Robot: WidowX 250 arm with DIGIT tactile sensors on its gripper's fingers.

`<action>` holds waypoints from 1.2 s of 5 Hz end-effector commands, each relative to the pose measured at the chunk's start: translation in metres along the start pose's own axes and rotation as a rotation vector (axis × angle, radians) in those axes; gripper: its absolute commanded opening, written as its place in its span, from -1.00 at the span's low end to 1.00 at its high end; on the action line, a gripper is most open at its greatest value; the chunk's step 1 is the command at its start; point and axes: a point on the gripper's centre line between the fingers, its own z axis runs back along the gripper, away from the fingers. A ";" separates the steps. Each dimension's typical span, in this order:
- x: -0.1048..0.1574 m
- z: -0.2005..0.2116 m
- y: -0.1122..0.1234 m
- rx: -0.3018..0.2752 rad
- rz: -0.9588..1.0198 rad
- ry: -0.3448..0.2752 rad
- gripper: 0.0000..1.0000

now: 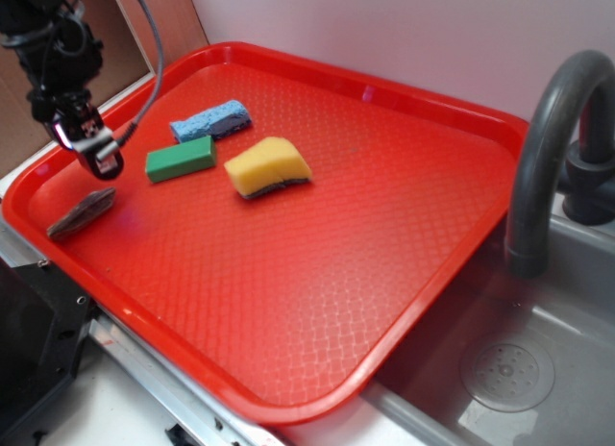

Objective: Grab the wood chip.

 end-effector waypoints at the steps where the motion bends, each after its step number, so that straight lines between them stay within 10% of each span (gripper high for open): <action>1: -0.011 -0.025 -0.010 0.023 -0.040 0.064 1.00; 3: -0.027 -0.038 -0.020 0.017 -0.028 0.109 1.00; 4: -0.030 -0.045 -0.020 0.013 -0.008 0.127 0.67; 5: -0.032 -0.049 -0.020 0.017 0.003 0.129 -1.00; 6: -0.033 -0.053 -0.016 0.031 0.003 0.145 -1.00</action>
